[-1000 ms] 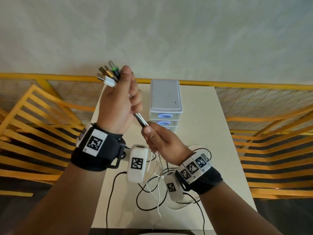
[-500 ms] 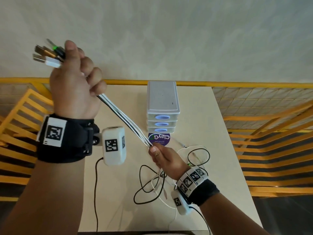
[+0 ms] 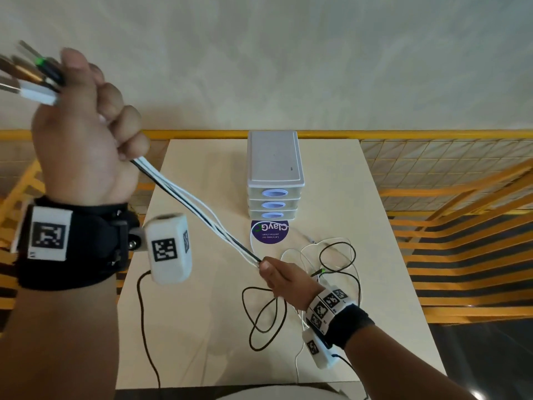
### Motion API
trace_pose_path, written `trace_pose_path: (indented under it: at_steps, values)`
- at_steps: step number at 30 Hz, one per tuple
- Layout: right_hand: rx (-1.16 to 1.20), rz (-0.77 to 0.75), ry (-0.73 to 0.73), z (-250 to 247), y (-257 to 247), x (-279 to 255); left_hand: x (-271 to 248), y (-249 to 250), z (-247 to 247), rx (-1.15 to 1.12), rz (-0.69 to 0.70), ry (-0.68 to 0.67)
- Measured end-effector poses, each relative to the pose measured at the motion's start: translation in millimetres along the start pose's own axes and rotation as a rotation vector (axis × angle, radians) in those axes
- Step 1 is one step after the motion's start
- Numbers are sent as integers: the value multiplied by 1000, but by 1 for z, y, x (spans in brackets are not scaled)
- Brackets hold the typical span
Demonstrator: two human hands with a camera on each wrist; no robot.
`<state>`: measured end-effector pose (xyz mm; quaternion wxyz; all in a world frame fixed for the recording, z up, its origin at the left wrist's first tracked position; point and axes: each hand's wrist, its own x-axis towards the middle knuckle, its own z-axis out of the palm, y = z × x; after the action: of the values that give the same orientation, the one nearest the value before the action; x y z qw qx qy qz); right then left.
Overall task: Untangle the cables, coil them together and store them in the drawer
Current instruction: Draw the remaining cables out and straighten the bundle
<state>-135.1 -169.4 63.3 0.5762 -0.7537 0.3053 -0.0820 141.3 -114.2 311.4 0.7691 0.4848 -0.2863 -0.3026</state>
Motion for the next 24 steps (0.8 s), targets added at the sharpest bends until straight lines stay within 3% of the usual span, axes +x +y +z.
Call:
trace_pose_path:
  at_steps: [4,6,9,12,15,19,24]
  values:
    - [-76,67,-104,3,16,-3,-16,-17,20,105,-16,1]
    - [-110,105,-71,-1,26,0,-18,-25,19,108,-46,-16]
    - [-103,177,122,-26,51,13,-18,-38,16,101,-75,-39]
    - [-221,345,357,-70,69,33,-23,-53,17,90,-84,-42]
    - [-360,512,468,-110,91,53,-29,-63,16,111,-97,-41]
    - [-497,644,345,-124,115,79,-33,-74,13,127,-107,-23]
    - [-759,700,209,-116,125,103,-35,-82,11,127,-160,-54]
